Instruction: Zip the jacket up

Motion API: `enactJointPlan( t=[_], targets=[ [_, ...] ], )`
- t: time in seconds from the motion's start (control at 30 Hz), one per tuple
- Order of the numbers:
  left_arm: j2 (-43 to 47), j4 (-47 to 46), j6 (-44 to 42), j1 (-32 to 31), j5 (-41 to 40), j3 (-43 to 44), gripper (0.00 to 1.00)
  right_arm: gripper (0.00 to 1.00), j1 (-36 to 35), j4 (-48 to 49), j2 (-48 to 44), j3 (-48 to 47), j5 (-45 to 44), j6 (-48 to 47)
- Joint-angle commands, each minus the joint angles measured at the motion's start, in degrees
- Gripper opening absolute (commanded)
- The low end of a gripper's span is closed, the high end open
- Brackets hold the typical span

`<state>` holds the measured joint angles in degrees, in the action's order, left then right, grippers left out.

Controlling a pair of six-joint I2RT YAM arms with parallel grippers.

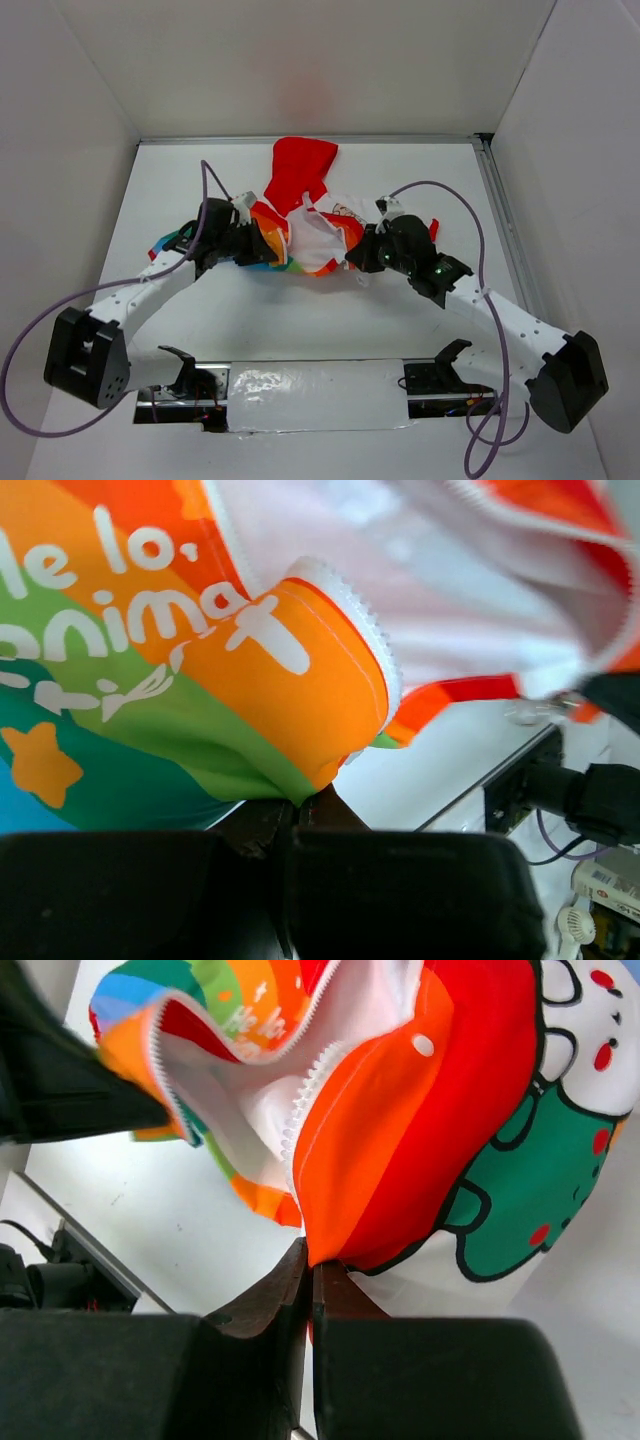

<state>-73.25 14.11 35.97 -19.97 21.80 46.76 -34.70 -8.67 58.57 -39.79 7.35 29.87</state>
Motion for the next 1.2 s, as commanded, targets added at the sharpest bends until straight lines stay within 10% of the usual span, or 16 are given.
enactJointPlan(
  t=[0.0, 0.67, 1.17],
  targets=[
    [4.16, 0.39, -1.87, -0.16, -0.42, 1.84, 0.00, 0.09, 0.51, -2.97, 3.21, -4.93, 0.31, -2.54],
    [1.09, 1.53, -0.02, 1.51, -6.24, -0.62, 0.00, 0.20, 1.74, -9.35, 10.87, 5.69, -1.11, 2.74],
    [7.77, 3.82, -2.12, 1.33, 1.92, -2.64, 0.00, 0.01, 2.09, -1.44, 4.36, 2.88, 1.44, 3.53]
  ],
)
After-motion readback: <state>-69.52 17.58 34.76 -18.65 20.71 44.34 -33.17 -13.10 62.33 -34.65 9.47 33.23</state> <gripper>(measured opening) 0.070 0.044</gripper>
